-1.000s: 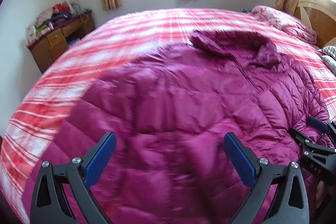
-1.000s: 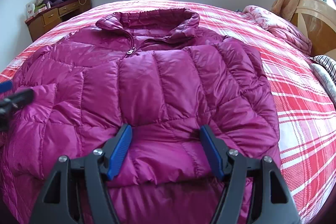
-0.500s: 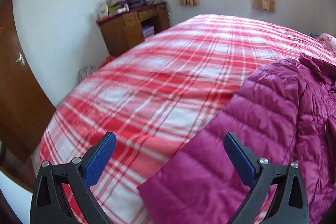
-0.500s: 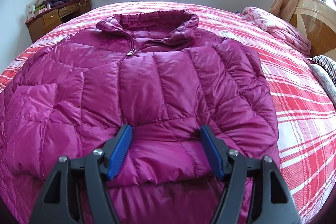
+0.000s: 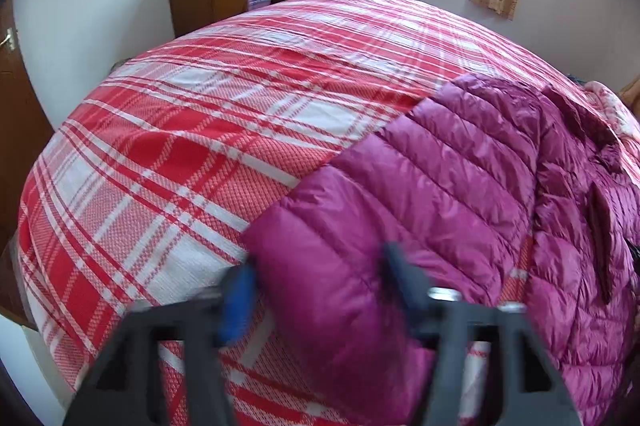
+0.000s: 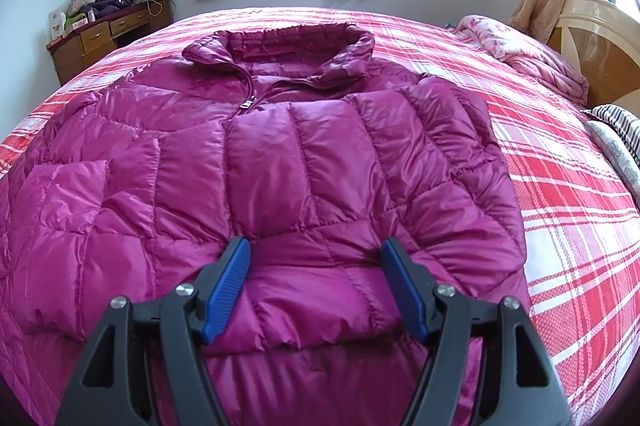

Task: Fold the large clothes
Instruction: 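Reach the left tool to the other sleeve cuff and close on it, then carry the held sleeve across the jacket body with the left tool and release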

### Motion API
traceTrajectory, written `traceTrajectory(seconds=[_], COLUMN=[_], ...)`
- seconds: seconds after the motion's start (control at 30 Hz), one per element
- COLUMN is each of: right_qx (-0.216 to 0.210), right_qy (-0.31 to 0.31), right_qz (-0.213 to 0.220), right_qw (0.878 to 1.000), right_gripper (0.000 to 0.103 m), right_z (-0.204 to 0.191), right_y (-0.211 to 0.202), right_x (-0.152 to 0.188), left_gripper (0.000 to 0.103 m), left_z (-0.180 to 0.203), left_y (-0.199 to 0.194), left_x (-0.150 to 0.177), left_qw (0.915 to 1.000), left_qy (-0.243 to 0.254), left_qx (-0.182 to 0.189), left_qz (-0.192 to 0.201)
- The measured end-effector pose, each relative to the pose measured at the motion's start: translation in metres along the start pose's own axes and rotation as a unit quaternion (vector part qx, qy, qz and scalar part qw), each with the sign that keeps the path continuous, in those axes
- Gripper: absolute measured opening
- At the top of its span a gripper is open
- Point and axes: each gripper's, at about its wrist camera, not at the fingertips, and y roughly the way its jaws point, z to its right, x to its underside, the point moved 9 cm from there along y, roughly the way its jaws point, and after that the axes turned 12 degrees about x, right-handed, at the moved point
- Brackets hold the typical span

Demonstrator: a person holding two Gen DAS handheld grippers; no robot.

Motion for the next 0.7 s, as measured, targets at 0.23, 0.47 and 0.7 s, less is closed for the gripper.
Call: traceTrajectory(seconds=[0.23, 0.47, 0.7], right_qx=[0.002, 0.006, -0.023], right_qy=[-0.001, 0.0, 0.013], right_qz=[0.003, 0.004, -0.019], right_qw=[1.0, 1.0, 0.999], right_gripper=[0.073, 0.074, 0.075], right_z=[0.001, 0.001, 0.004], right_y=[-0.001, 0.0, -0.009], right_x=[0.001, 0.0, 0.001], left_gripper=[0.015, 0.013, 0.013], left_z=[-0.01, 0.013, 0.08], left_y=[-0.033, -0.074, -0.111], left_x=[-0.039, -0.077, -0.129], left_qw=[0.9984, 0.9937, 0.9816], left_qy=[0.013, 0.036, 0.105], left_qx=[0.006, 0.032, 0.054], left_qz=[0.054, 0.101, 0.15])
